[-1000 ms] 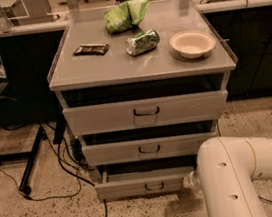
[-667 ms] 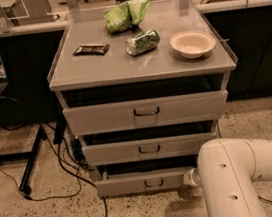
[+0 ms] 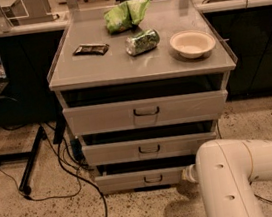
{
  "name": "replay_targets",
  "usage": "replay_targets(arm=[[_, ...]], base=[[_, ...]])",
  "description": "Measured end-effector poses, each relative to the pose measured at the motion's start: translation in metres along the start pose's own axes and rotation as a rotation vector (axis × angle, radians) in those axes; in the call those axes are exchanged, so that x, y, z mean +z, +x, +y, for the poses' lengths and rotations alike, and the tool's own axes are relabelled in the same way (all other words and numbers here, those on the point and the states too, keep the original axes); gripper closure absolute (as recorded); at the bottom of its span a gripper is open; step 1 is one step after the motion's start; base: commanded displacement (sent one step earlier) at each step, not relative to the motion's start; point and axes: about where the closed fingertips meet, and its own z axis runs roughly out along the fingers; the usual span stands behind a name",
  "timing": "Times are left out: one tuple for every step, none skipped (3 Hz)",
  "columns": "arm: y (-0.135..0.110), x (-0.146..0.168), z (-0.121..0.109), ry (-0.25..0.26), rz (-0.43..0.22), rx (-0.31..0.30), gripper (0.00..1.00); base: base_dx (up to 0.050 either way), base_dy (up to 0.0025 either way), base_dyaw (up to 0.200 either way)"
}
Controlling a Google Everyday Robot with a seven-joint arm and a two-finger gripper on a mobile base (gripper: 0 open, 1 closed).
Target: Close bottom drawer
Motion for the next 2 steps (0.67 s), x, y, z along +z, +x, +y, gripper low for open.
replay_targets(arm=[[-0.017, -0.003, 0.008, -0.006, -0.027, 0.002, 1.00], [-0.029, -0.007, 0.014, -0.011, -0.050, 0.006, 1.00]], base=[[0.000, 0.00000, 0.000], [0.000, 0.00000, 0.000]])
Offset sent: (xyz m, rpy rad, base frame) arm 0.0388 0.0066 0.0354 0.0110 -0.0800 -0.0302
